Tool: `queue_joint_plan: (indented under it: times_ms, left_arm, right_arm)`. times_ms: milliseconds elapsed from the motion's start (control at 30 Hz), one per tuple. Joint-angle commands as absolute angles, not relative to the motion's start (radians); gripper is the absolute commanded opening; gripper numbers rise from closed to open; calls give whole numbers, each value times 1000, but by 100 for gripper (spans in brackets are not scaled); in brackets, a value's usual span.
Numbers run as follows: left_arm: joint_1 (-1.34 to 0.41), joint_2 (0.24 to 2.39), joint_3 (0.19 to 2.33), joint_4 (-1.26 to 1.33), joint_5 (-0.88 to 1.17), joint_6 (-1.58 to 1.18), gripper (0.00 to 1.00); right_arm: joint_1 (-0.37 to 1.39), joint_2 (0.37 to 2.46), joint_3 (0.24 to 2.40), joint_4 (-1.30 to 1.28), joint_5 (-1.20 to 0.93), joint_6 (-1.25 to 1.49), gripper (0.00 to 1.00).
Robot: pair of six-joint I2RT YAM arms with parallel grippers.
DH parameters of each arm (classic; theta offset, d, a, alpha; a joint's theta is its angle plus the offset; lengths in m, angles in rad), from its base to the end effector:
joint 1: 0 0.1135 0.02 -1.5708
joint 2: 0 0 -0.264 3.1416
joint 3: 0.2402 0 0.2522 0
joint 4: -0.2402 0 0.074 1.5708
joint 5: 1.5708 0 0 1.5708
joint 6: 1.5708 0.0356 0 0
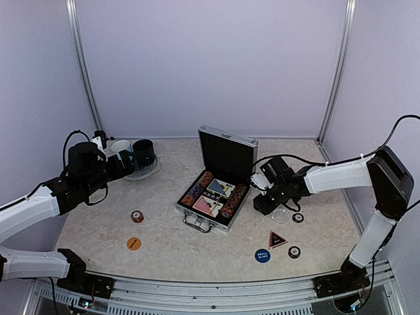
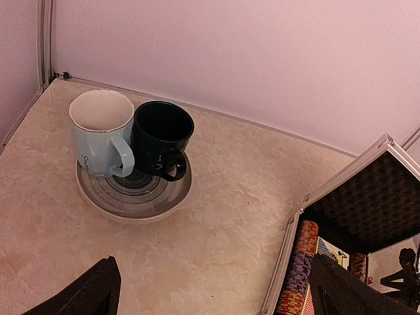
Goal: Pack up texas hold em set
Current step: Pick up the dice from the center of the board.
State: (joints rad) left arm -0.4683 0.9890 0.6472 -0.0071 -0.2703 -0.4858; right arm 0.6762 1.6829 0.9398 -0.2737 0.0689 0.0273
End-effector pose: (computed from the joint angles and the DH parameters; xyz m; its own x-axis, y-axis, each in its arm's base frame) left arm 0.2074 -0.0943 0.2715 -0.3683 -0.3179 -0.8736 0.0442 0.9327 -0.3581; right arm 0.2575 0.2034 0.1612 -0.6793 -0.5102 -0.5275 -0.5778 0.8150 -0.0442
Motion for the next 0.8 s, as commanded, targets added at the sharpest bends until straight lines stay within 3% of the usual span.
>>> queue_joint_plan:
  times_ms: [0, 467, 767]
  left_arm:
    - [-472, 989, 664, 14, -279, -479, 99]
    - [-472, 1005, 672, 14, -280, -476, 99]
    - [-472, 1005, 666, 14, -285, -475, 99]
  right_arm:
    - [656, 1752, 959, -194, 50, -74, 49]
    - [591, 1801, 954, -113, -86, -209, 47]
    - [580, 1825, 953, -104, -148, -244, 33]
